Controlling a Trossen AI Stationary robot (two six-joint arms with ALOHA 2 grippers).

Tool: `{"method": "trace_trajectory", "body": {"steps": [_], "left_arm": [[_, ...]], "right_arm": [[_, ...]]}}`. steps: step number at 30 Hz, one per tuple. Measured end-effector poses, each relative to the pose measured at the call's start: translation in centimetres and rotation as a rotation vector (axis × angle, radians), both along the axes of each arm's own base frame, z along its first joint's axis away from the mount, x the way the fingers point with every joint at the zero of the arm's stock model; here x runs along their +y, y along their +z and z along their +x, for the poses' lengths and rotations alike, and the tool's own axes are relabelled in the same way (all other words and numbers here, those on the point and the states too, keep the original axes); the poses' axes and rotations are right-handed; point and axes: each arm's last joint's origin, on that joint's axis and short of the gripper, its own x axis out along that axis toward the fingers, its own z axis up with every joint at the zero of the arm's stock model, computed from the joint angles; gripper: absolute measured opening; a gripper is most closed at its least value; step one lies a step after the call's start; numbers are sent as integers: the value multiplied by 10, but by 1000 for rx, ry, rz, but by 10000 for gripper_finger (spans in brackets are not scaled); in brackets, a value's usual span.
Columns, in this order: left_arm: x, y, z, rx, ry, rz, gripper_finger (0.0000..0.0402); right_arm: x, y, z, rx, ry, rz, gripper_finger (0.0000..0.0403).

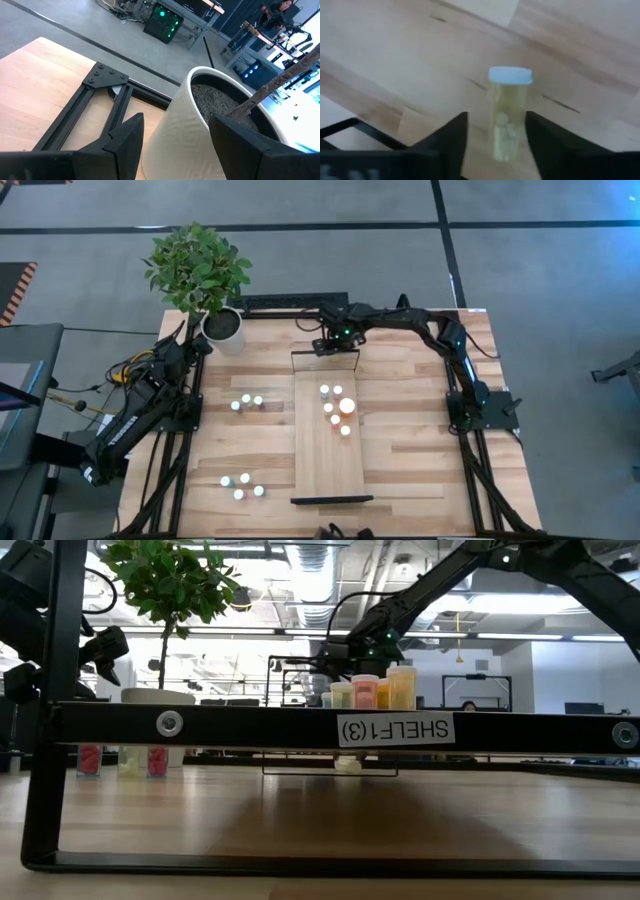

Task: Pick and place medicine bottles onto shelf by color
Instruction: Put the yellow pill bottle on the shelf

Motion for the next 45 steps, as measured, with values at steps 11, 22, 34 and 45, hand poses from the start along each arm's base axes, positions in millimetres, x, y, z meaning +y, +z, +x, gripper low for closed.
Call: {"method": "trace_trajectory", "body": {"steps": [11, 22, 34, 45], "left_arm": [[0, 0, 0, 0, 0, 0, 210], [0, 0, 0, 0, 0, 0, 210], [0, 0, 0, 0, 0, 1, 210], [0, 0, 0, 0, 0, 1, 210]], "right_arm": [[8, 4, 4, -10, 39, -8, 8], [9, 0, 3, 10, 32, 6, 36], [14, 16, 16, -51, 43, -23, 66], [10, 16, 14, -55, -139, 42, 194]]}}
